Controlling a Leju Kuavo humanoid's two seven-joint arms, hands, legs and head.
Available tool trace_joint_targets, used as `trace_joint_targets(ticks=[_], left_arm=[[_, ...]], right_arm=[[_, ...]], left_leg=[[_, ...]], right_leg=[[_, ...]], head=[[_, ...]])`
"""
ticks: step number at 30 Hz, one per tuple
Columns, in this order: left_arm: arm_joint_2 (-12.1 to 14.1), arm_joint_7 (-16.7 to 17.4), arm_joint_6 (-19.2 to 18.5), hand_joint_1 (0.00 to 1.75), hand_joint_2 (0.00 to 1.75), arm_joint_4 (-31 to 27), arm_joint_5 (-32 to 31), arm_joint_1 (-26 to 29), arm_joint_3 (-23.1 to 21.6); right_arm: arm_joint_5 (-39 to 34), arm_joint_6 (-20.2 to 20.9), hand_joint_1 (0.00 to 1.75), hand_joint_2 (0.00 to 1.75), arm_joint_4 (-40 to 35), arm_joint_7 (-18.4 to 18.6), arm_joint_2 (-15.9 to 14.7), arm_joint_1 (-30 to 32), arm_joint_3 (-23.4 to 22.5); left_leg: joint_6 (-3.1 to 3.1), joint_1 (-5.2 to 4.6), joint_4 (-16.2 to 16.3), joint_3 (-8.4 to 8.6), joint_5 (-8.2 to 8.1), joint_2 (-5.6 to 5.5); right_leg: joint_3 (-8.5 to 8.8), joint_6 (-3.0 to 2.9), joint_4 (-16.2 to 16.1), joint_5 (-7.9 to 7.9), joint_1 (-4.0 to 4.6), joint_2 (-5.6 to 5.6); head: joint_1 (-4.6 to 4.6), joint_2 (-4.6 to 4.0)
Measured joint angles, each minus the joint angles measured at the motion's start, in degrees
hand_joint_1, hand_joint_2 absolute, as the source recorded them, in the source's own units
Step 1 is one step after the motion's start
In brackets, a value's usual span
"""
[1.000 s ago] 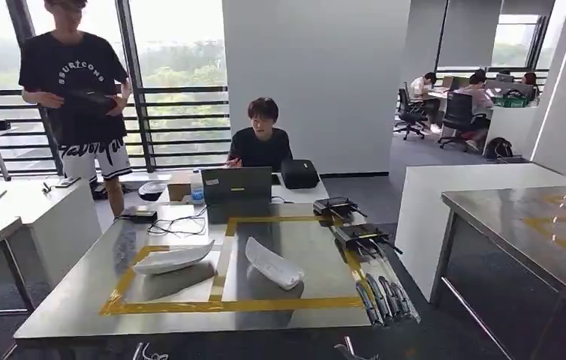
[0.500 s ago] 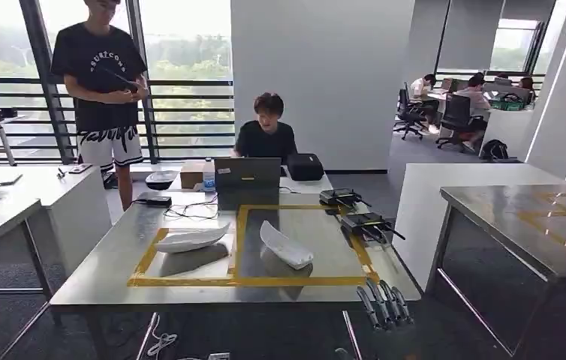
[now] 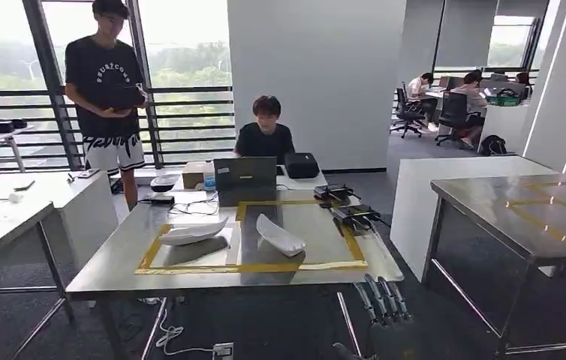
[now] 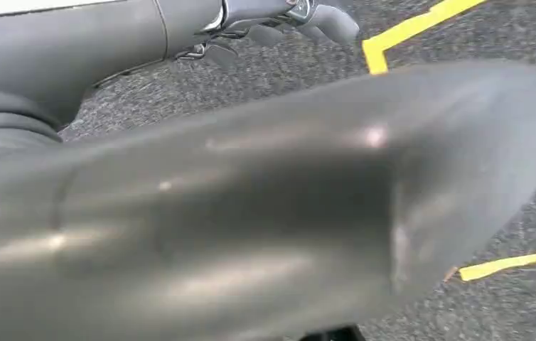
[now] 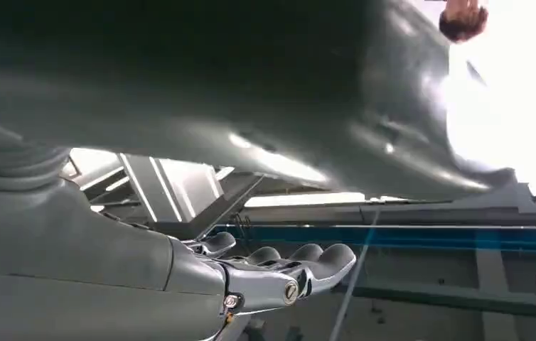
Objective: Take the parts from the cabinet and place them on the table.
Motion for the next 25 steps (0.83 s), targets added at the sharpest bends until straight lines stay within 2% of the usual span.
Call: trace_joint_targets(ticks=[1, 2, 3, 5, 6, 7, 8, 9, 10, 11, 12, 13, 14, 15, 16, 17, 18, 19, 20, 21, 22, 23, 24, 25], left_arm=[[-0.04, 0.0, 0.0, 0.0, 0.0, 0.0, 0.0, -0.22, 0.0], [-0.07, 0.0, 0.0, 0.0, 0.0, -0.04, -0.02, -0.25, 0.0], [-0.13, 0.0, 0.0, 0.0, 0.0, 0.0, -0.02, -0.15, 0.0], [-0.09, 0.11, 0.0, 0.0, 0.0, 0.0, -0.11, -0.11, 0.0], [-0.11, 0.11, 0.0, 0.0, 0.0, 0.02, -0.11, -0.12, 0.0], [-0.11, 0.15, 0.0, 0.0, 0.0, 0.02, -0.11, -0.17, 0.0], [-0.11, 0.15, 0.0, 0.0, 0.0, 0.0, -0.11, -0.17, 0.0], [-0.11, 0.15, 0.0, 0.0, 0.0, 0.0, -0.11, -0.11, 0.0], [-0.11, 0.15, 0.0, 0.0, 0.0, 0.0, -0.11, -0.07, 0.0], [-0.11, 0.15, 0.0, 0.0, 0.0, 0.0, -0.11, -0.04, 0.0], [-0.11, 0.15, 0.0, 0.0, 0.0, 0.02, -0.13, 0.01, 0.0], [-0.11, 0.15, 0.0, 0.0, 0.0, 0.02, -0.13, 0.06, 0.0], [-0.11, 0.15, 0.0, 0.0, 0.0, 0.02, -0.13, 0.08, 0.0], [-0.13, 0.13, 0.0, 0.0, 0.0, 0.02, -0.13, 0.08, 0.0], [-0.22, 0.07, 0.0, 0.0, 0.0, 0.02, -0.13, 0.04, 0.0], [-0.37, 0.0, 0.0, 0.0, 0.0, 0.02, -0.15, 0.04, 0.0], [-0.39, -0.04, 0.02, 0.0, 0.0, 0.02, -0.15, 0.05, 0.0], [-0.39, -0.09, 0.02, 0.0, 0.0, 0.02, -0.17, 0.04, 0.0], [-0.46, -0.15, 0.02, 0.0, 0.0, 0.04, -0.17, 0.07, 0.0], [-0.46, -0.15, 0.04, 0.0, 0.0, 0.07, -0.2, 0.16, 0.0], [-0.37, -0.11, 0.11, 0.0, 0.0, 0.07, -0.2, 0.23, 0.0], [-0.35, -0.06, 0.13, 0.0, 0.0, 0.07, -0.2, 0.26, 0.0], [-0.35, 0.02, 0.13, 0.0, 0.0, 0.07, -0.2, 0.24, 0.0], [-0.31, 0.02, 0.13, 0.0, 0.0, 0.04, -0.2, 0.22, 0.0]], right_arm=[[-0.07, -0.02, 0.0, 0.0, -0.13, -0.02, 0.0, 0.06, -0.02], [-0.22, -0.04, 0.0, 0.0, -0.22, -0.24, -0.15, 0.12, -0.2], [-0.31, -0.04, 0.0, 0.0, -0.22, -0.39, -0.15, 0.18, -0.22], [-0.44, -0.04, 0.0, 0.0, -0.24, -0.44, -0.15, 0.66, -0.26], [-0.41, -0.04, 0.0, 0.0, -0.24, -0.55, -0.24, 1.03, -0.26], [-0.44, -0.02, 0.0, 0.0, -0.24, -0.57, -0.39, 1.28, -0.28], [-0.41, -0.02, 0.0, 0.0, -0.24, -0.57, -0.46, 1.33, -0.28], [-0.44, -0.02, 0.0, 0.0, -0.24, -0.55, -0.46, 1.32, -0.28], [-0.39, -0.04, 0.0, 0.0, -0.24, -0.52, -0.46, 1.43, -0.29], [-0.39, -0.04, 0.0, 0.0, -0.24, -0.48, -0.46, 1.67, -0.31], [-0.39, -0.04, 0.0, 0.0, -0.24, -0.41, -0.48, 1.95, -0.31], [-0.39, -0.02, 0.0, 0.0, -0.24, -0.44, -0.48, 2.12, -0.31], [-0.39, -0.02, 0.0, 0.0, -0.24, -0.44, -0.48, 2.13, -0.31], [-0.39, -0.04, 0.0, 0.0, -0.28, -0.46, -0.48, 2.03, -0.31], [-0.39, -0.04, 0.0, 0.0, -0.46, -0.48, -0.48, 1.85, -0.31], [-0.39, -0.04, 0.0, 0.0, -0.68, -0.5, -0.48, 1.76, -0.31], [-0.42, -0.11, 0.0, 0.0, -0.83, -0.5, -0.48, 1.82, -0.31], [-0.41, -0.11, 0.0, 0.0, -0.83, -0.55, -0.48, 1.7, -0.33], [-0.41, -0.09, 0.0, 0.0, -0.83, -0.59, -0.48, 1.75, -0.33], [-0.44, -0.09, 0.0, 0.0, -0.81, -0.63, -0.46, 1.84, -0.33], [-0.48, -0.09, 0.0, 0.0, -0.74, -0.81, -0.33, 1.82, -0.33], [-0.59, -0.04, 0.0, 0.0, -0.57, -1.03, -0.13, 1.82, -0.33], [-0.59, -0.04, 0.0, 0.0, -0.35, -1.03, 0.02, 1.86, -0.33], [-0.85, -0.02, 0.0, 0.0, 0.02, -1.01, 0.09, 1.95, -0.33]], left_leg=[[-0.05, -0.05, -4.78, 3.19, -3.09, -0.02], [1.15, -0.56, -5.84, 3.96, -3.26, -0.55], [1.57, -0.45, -6.42, 3.22, -3.14, -0.51], [2.64, -0.84, -6.13, 2.71, -2.43, -0.49], [3.26, -0.48, -6.46, 2.12, -1.59, -0.19], [3.58, -0.48, -6.47, 1.95, -0.95, 0.0], [3.89, -0.47, -6.48, 0.95, -0.17, 0.05], [3.97, -0.5, -6.45, -0.05, 0.63, 0.08], [4.02, -0.57, -6.41, -1.23, 1.51, 0.09], [4.01, -0.6, -6.36, -2.32, 2.31, 0.13], [4.01, -0.61, -6.31, -3.36, 3.05, 0.13], [3.95, -0.61, -6.3, -4.24, 3.73, 0.14], [3.85, -0.62, -6.28, -5.02, 4.41, 0.13], [3.68, -0.62, -6.29, -5.62, 5.04, 0.13], [3.52, -0.55, -6.28, -5.88, 5.58, 0.15], [3.04, -0.72, -6.29, -6.19, 6.08, 0.11], [2.62, -0.45, -6.87, -5.88, 6.71, 0.18], [2.22, -0.2, -7.09, -5.79, 7.27, 0.17], [1.84, -0.15, -7.64, -5.72, 8.04, 0.17], [1.35, -0.5, -8.09, -5.89, 8.67, 0.11], [1.29, -0.35, -7.33, -6.67, 7.04, 0.04], [1.19, -0.41, -5.08, -7.37, 3.53, 0.02], [0.96, -0.39, -1.49, -8.2, -0.09, 0.04], [0.7, -0.3, 2.7, -9.0, -3.01, 0.04]], right_leg=[[-0.7, 0.45, 0.39, 0.41, 0.1, 0.01], [-0.93, 0.82, 0.63, 0.8, 0.14, 0.03], [-0.82, 1.09, 0.63, 1.22, 0.23, 0.04], [-0.9, 1.81, -0.11, 2.36, -0.02, 0.12], [-1.17, 2.04, 0.03, 2.5, -0.17, 0.17], [-1.82, 2.37, 1.27, -0.09, -0.25, 0.34], [-2.87, 2.68, 4.28, -4.18, -0.28, 0.35], [-3.97, 2.9, 8.4, -7.91, -0.31, 0.35], [-5.1, 3.0, 13.46, -10.93, -0.3, 0.35], [-5.51, 2.96, 17.29, -12.2, -0.28, 0.36], [-5.01, 2.85, 18.98, -11.59, -0.25, 0.37], [-3.37, 2.65, 18.13, -9.8, -0.19, 0.37], [-0.42, 2.4, 15.03, -7.75, -0.1, 0.38], [3.62, 2.02, 10.05, -6.53, 0.1, 0.38], [7.77, 1.43, 4.63, -7.51, 0.41, 0.46], [10.42, 0.89, -0.11, -9.91, 0.73, 0.45], [9.92, 1.0, 0.35, -9.19, 0.91, 0.38], [9.85, 0.55, -0.14, -9.05, 1.17, 0.55], [9.55, 0.17, -0.09, -8.48, 1.31, 0.51], [9.01, -0.29, -0.89, -7.4, 0.89, 0.43], [8.7, -0.51, -1.4, -6.34, 0.53, -0.01], [7.95, -1.14, -1.57, -5.54, 0.43, 0.17], [7.23, -1.1, -1.56, -4.79, 0.38, 0.15], [6.42, -1.13, -1.52, -4.1, 0.39, 0.14]], head=[[-0.04, 0.0], [0.04, 0.0], [0.04, 0.0], [0.0, 0.0], [0.0, 0.0], [0.04, 0.0], [0.07, 0.0], [0.11, 0.0], [0.11, 0.0], [0.13, 0.0], [0.11, 0.0], [0.15, 0.0], [0.13, 0.0], [0.15, 0.0], [0.15, 0.0], [0.17, 0.0], [0.02, 0.0], [0.35, 0.0], [0.28, 0.0], [0.31, 0.0], [0.28, -0.02], [0.17, 0.0], [0.11, 0.0], [0.04, 0.0]])
